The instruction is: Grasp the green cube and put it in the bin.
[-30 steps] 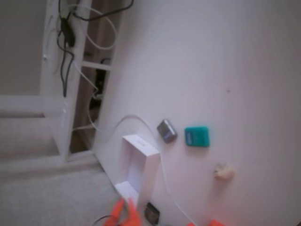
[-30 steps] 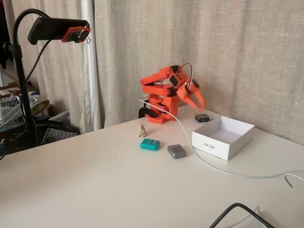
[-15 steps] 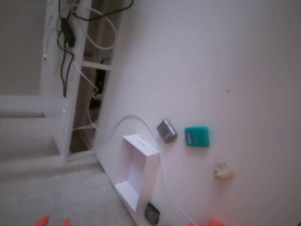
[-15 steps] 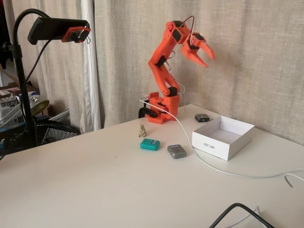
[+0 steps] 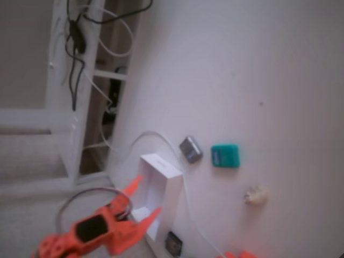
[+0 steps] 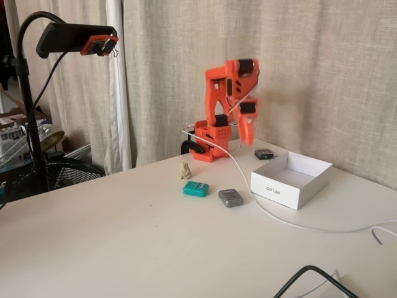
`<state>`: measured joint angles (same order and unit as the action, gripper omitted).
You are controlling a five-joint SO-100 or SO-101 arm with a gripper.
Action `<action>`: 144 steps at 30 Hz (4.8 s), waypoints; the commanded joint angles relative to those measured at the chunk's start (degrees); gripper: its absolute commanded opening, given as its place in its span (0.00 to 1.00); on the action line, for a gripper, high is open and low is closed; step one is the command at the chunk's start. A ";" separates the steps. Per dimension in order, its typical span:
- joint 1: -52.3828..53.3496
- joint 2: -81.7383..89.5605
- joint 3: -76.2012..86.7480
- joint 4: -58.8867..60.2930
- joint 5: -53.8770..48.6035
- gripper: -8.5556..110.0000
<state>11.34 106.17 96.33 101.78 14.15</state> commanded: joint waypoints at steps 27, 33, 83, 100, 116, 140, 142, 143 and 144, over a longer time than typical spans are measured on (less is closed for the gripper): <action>16.35 -1.67 15.47 -24.35 0.44 0.28; 13.62 2.99 11.95 -23.20 0.26 0.29; 29.97 -29.97 5.54 -22.32 -1.67 0.58; 33.13 -30.32 5.10 -20.04 -2.55 0.41; 32.61 -31.64 4.31 -22.50 -2.55 0.17; 28.74 -24.79 2.55 -25.58 -2.20 0.03; 27.51 -22.68 2.55 -25.75 -2.02 0.03; 26.89 -21.71 2.55 -25.75 -2.02 0.03; 26.28 -20.92 2.55 -25.58 -1.93 0.03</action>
<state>39.02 80.33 100.46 75.67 11.69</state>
